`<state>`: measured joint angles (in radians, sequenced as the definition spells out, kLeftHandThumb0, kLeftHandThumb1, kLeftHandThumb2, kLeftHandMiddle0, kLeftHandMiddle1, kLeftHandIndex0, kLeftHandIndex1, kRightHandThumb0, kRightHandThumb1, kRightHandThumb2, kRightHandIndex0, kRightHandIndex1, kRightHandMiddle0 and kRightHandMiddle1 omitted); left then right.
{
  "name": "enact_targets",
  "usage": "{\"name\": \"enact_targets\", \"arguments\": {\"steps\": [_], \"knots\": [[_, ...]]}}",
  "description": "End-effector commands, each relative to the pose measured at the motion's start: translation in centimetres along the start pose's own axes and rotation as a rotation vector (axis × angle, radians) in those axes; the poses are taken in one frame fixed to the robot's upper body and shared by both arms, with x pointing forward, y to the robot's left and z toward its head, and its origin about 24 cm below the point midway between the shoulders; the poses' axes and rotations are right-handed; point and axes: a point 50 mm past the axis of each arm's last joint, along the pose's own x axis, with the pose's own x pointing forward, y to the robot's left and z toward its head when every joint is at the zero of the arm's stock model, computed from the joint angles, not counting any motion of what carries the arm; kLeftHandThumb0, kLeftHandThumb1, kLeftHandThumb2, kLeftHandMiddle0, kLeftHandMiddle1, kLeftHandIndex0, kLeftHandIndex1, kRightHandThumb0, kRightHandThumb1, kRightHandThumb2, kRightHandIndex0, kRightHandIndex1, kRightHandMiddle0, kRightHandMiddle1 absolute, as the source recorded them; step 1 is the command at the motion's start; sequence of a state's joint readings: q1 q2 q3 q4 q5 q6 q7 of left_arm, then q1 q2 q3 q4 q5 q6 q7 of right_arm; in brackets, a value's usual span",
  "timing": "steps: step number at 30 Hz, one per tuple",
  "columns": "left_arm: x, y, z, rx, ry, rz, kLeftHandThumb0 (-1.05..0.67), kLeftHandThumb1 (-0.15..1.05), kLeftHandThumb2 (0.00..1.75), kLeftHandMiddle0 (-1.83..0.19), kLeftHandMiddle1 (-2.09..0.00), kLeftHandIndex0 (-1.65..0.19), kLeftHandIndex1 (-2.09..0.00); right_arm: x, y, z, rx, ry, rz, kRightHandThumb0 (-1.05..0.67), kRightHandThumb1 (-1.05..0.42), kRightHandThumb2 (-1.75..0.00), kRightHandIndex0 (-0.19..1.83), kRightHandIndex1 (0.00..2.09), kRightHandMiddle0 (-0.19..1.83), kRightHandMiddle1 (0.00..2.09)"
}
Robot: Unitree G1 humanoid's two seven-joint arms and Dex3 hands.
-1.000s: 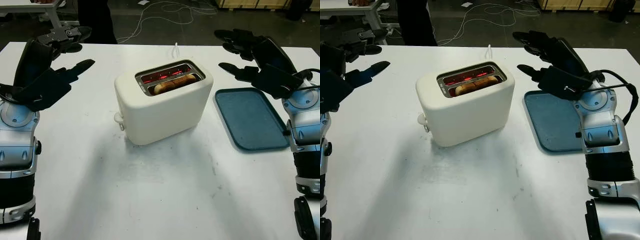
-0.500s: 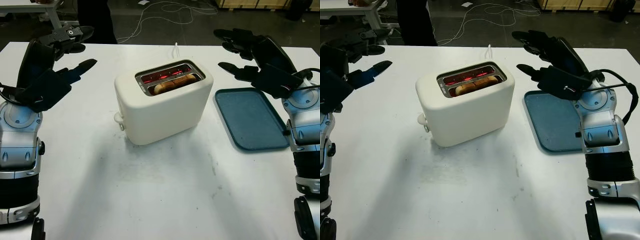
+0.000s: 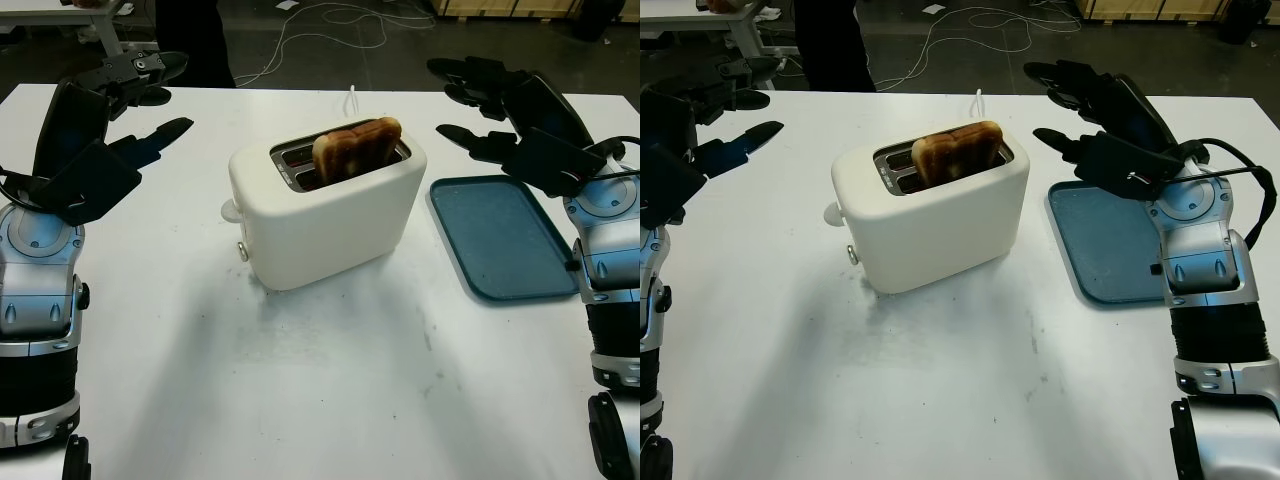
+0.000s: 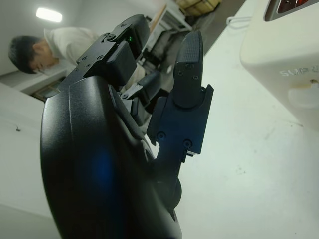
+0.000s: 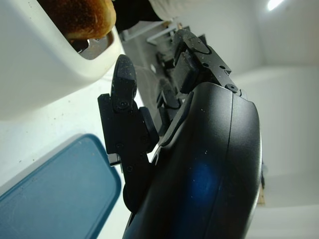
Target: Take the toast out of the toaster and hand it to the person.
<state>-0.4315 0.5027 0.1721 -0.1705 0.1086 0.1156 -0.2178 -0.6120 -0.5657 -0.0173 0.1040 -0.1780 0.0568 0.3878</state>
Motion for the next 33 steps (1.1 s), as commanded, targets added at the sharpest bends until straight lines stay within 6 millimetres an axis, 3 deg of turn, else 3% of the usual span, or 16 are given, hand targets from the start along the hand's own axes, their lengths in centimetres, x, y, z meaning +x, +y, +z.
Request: {"name": "enact_targets", "arguments": {"steps": [1,5,10,12,17,21,24,27,31,33], "knots": [[-0.2,0.2,-0.2,0.008,0.003,0.005,-0.29,0.92,0.08,-0.25,-0.91,-0.58,-0.15,0.1,0.0,0.2,0.004,-0.017,-0.013,-0.21,-0.92,-0.34,0.42,0.01,0.42,0.01],[-0.2,0.1,-0.2,0.012,0.005,0.006,-0.29,0.92,0.08,-0.25,-0.92,-0.57,-0.15,0.0,-0.1,0.3,0.031,-0.049,-0.031,-0.17,-0.92,-0.27,0.44,0.02,0.43,0.01],[-0.3,0.1,-0.2,0.016,0.010,0.001,-0.28,0.92,0.09,-0.25,-0.92,-0.57,-0.16,0.3,-0.7,0.7,0.023,-0.122,-0.087,-0.03,-0.79,-0.05,0.60,0.10,0.56,0.07],[-0.3,0.1,-0.2,0.007,0.013,0.002,-0.27,0.92,0.08,-0.24,-0.92,-0.56,-0.16,0.5,-1.3,1.3,-0.042,-0.144,-0.098,-0.10,-0.74,-0.02,0.66,0.14,0.62,0.10],[-0.3,0.1,-0.2,0.001,0.014,0.005,-0.26,0.92,0.08,-0.24,-0.92,-0.56,-0.17,1.3,-2.4,3.5,0.005,-0.224,-0.121,-0.05,-0.66,0.00,0.63,0.13,0.63,0.10],[-0.3,0.1,-0.1,0.015,0.014,0.003,-0.25,0.92,0.07,-0.23,-0.93,-0.56,-0.18,2.2,-3.1,5.7,-0.037,-0.287,-0.098,0.12,-0.55,-0.01,0.68,0.18,0.67,0.12],[-0.3,0.2,-0.1,0.011,0.018,0.004,-0.26,0.92,0.07,-0.23,-0.92,-0.55,-0.18,2.7,-3.1,6.8,-0.079,-0.317,-0.055,0.02,-0.47,-0.01,0.72,0.23,0.72,0.15],[-0.3,0.2,-0.2,-0.001,0.021,0.007,-0.26,0.92,0.06,-0.23,-0.92,-0.55,-0.18,3.1,-3.0,7.7,-0.128,-0.359,-0.006,0.05,-0.42,-0.01,0.76,0.29,0.76,0.18],[-0.2,0.2,-0.2,-0.003,0.023,0.006,-0.30,0.92,0.07,-0.23,-0.92,-0.55,-0.19,3.4,-2.6,8.9,-0.264,-0.388,0.044,-0.15,-0.40,0.00,0.86,0.35,0.87,0.21],[-0.2,0.2,-0.3,-0.002,0.013,0.003,-0.31,0.92,0.07,-0.23,-0.92,-0.55,-0.19,3.6,-2.3,9.4,-0.293,-0.408,0.076,-0.17,-0.38,0.00,0.90,0.36,0.91,0.22]]}}
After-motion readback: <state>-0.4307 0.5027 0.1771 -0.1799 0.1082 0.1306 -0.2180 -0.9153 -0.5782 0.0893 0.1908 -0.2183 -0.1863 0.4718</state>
